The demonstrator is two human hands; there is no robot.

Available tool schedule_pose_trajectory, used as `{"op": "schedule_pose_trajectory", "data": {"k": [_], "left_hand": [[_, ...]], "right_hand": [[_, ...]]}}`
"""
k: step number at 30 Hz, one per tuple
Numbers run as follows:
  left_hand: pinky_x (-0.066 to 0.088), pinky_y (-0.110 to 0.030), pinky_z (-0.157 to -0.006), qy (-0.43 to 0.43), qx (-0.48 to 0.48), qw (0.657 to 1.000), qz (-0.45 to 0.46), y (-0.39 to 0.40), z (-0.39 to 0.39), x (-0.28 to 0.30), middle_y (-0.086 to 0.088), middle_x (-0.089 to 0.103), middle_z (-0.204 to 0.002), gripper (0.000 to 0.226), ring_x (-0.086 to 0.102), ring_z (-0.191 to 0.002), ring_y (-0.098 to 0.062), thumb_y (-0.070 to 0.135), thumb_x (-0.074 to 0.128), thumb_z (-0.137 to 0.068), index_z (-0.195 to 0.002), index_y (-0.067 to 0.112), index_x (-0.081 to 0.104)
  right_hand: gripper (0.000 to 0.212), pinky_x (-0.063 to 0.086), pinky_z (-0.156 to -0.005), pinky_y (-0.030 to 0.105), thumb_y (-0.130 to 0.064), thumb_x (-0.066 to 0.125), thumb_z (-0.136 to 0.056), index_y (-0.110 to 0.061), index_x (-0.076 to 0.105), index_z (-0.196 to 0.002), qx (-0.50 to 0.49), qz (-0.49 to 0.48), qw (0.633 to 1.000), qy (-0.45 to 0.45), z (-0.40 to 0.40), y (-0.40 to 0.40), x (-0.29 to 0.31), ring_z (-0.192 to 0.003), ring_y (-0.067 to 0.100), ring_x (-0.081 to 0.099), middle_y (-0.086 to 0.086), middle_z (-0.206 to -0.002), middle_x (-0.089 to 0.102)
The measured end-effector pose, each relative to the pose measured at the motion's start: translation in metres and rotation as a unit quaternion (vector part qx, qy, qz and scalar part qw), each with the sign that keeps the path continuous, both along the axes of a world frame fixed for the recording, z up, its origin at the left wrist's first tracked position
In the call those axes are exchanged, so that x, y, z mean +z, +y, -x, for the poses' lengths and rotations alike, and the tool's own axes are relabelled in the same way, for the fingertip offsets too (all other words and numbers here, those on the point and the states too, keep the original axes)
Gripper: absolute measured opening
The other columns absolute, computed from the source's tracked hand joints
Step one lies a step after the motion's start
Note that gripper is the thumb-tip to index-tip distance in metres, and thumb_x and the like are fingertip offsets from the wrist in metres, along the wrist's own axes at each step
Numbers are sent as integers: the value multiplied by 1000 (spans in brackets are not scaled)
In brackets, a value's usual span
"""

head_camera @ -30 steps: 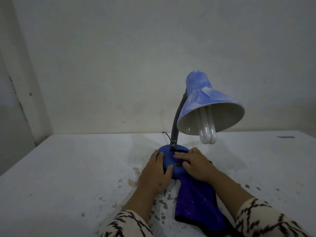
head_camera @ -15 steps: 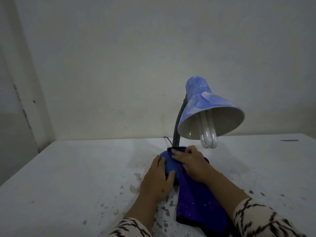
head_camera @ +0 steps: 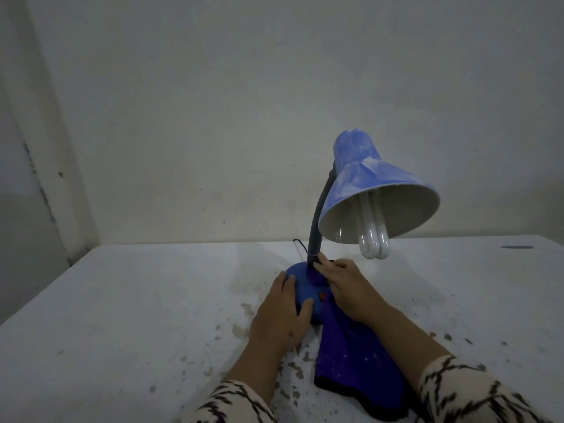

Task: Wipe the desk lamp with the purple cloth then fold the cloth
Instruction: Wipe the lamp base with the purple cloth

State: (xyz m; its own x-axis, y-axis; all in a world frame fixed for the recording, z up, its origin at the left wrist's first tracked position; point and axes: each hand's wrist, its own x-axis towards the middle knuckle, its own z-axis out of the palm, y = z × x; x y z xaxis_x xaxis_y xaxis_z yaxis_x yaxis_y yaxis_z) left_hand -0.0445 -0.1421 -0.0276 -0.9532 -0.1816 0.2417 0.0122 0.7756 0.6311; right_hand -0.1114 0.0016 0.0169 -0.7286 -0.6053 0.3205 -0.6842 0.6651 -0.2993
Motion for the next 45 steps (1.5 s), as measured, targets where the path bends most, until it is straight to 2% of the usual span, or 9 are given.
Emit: {"op": "schedule_pose_trajectory", "data": {"k": [3,9,12,18,23,27,33,37,45], "left_hand": [[22,-26,-112,-1,-2,1000,1,0,0,0,2,7,-157,62,18,-142,-14,41,38,-94,-147,16,17],[19,-28,-114,-11,2,1000,-4,1,-2,4,3,6,-158,63,15,-143,-13,41,39,-95,-148,16,15],[19,-28,-114,-10,3,1000,-1,1,-3,3,2,5,-158,63,14,-143,-13,41,38,-95,-148,16,15],[20,-26,-113,-12,-3,1000,3,0,-1,2,3,4,-158,63,15,-143,-13,42,37,-95,-148,17,15],[18,-25,-113,-10,-4,1000,-7,0,-1,2,3,4,-158,62,14,-143,-12,40,38,-95,-148,17,14],[19,-26,-113,-10,-5,1000,-11,0,-2,2,3,5,-158,62,15,-143,-12,40,39,-95,-148,17,15],[20,-28,-114,-14,-6,1000,-6,1,-1,1,2,3,-158,63,15,-143,-14,42,37,-95,-148,17,13],[19,-31,-115,-20,6,1000,11,6,-2,1,1,0,-158,62,10,-144,-16,41,32,-96,-148,17,8],[19,-30,-115,-12,5,1000,24,6,-3,3,-1,3,-158,61,11,-144,-16,40,31,-97,-148,14,11]], "right_hand": [[53,33,-104,33,-10,36,-93,-24,27,-143,1,-123,992,40,5,3,-3,-126,24,28,-3,-157,5],[43,36,-96,34,-16,37,-94,-23,39,-136,-27,-170,985,17,2,4,6,-112,25,35,10,-126,36],[44,31,-96,28,-10,35,-94,-18,40,-136,-18,-130,991,-6,4,6,9,-110,23,33,11,-125,37],[60,38,-100,33,-9,42,-93,-22,16,-146,-21,-72,992,98,6,1,6,-114,26,39,8,-132,30],[24,40,-90,37,-39,44,-93,-38,50,-116,17,-104,992,66,14,-6,3,-97,21,38,-9,-93,35],[51,37,-88,35,-16,42,-93,-33,31,-140,-20,-177,984,-10,15,-8,7,-107,27,35,7,-120,34],[41,32,-91,26,-8,35,-93,-20,52,-129,-1,-87,995,-53,14,14,5,-104,22,39,7,-111,41],[43,26,-91,20,-9,32,-94,-20,45,-134,-42,-60,995,-63,11,32,-2,-103,15,36,5,-118,39],[43,23,-99,42,-30,29,-94,-33,34,-137,-5,-125,992,7,-7,-5,-1,-122,17,29,-9,-136,36]]}}
